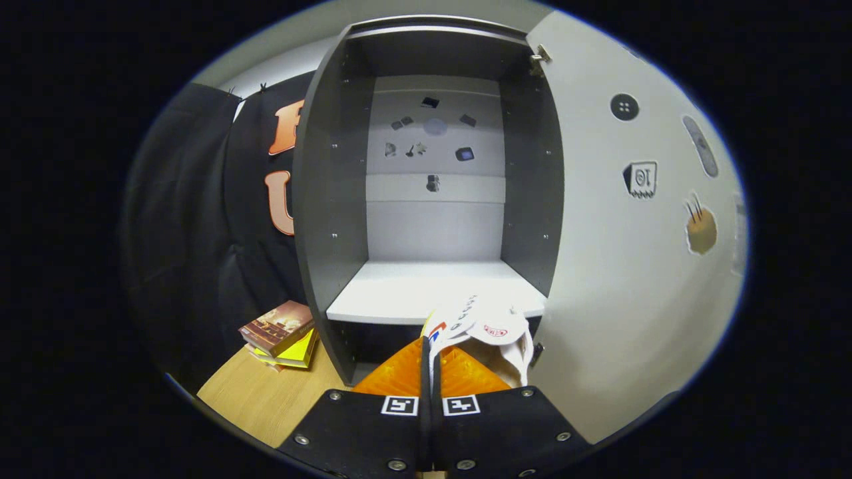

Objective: Open the shoe cabinet door, grab the shoes and put them into the shoe cabinet, then close the shoe cabinet door.

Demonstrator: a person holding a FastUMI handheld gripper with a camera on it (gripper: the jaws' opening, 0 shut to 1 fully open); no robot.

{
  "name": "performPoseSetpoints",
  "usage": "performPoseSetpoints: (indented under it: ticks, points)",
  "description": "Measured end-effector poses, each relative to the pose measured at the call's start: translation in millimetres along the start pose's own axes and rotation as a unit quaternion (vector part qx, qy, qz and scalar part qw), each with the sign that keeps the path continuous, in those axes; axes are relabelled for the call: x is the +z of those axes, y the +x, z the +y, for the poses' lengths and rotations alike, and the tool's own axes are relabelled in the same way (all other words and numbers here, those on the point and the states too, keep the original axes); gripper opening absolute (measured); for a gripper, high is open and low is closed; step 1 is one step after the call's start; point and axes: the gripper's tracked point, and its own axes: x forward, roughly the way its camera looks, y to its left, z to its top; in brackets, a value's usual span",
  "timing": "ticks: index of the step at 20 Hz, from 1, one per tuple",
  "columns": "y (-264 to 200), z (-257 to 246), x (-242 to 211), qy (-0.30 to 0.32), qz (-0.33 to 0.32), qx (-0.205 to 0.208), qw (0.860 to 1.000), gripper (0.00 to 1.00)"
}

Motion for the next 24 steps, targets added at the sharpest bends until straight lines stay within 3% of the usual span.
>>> performPoseSetpoints:
  ticks: [6, 14, 24]
  points:
    - [72, 15, 51, -0.003, -0.032, 0.035, 0.999, 0.00]
    - [180, 30, 56, -0.002, 0.000, 0.067, 0.998, 0.00]
    - [232, 30, 43, -0.021, 0.025, 0.061, 0.998, 0.00]
